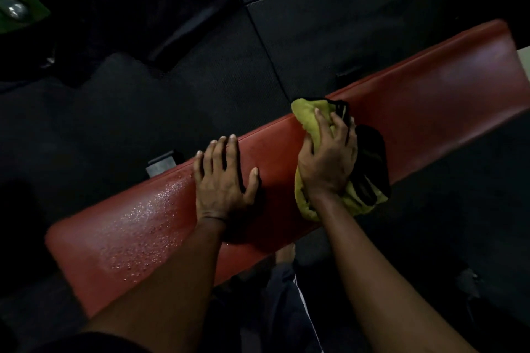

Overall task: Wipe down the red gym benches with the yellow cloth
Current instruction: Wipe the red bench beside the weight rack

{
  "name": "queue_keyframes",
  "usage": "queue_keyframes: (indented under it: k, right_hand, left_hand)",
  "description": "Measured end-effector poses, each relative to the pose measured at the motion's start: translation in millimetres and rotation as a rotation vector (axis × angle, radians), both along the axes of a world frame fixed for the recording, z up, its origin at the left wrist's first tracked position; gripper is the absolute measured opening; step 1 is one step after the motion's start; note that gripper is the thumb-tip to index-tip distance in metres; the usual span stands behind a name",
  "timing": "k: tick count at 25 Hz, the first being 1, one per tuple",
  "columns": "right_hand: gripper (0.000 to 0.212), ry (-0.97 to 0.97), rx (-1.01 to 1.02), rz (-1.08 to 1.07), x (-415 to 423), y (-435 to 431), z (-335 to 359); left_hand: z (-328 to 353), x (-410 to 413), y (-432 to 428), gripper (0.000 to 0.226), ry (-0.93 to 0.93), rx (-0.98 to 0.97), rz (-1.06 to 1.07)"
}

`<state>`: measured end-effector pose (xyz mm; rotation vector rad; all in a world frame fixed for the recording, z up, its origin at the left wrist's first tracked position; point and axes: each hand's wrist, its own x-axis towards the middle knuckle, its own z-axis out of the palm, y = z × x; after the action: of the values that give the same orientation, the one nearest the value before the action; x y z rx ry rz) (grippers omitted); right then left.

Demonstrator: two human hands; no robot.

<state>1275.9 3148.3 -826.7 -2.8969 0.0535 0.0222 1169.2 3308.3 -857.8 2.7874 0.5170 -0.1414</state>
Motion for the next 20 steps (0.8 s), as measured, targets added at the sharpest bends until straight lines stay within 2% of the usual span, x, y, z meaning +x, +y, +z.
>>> queue_keyframes:
  k: [3,5,8,11,16,18,20]
  right_hand:
    - [0.054,-0.020,-0.091,0.171,6,-8,-9]
    - [0.057,-0.024,-0.073,0.281,12,-17,-12]
    - [0.057,0.003,-0.053,0.218,11,-18,-11]
    - [0.057,-0.008,-0.075,0.194,9,-13,-10]
    - [0.053,-0.013,0.010,0.167,0,-5,-6]
    - [0.056,0.026,0.041,0.280,-22,11,-4]
    - [0.061,0.031,-0.029,0.558,-45,22,-3]
  left_hand:
    - [0,1,-2,0.077,-0.025,-0.003,0.000]
    - [-2,-2,2,0.075,-0.054,-0.003,0.005]
    - [0,-3,0,0.071,-0.064,0.004,-0.013]
    - [12,-7,2,0.068,-0.043,-0.094,-0.022]
    - [16,-56,35,0.067,0.095,0.046,-0.029]
    - [12,-64,36,0.068,0.065,0.084,-0.026]
    - [7,-61,35,0.069,0.044,0.074,-0.035]
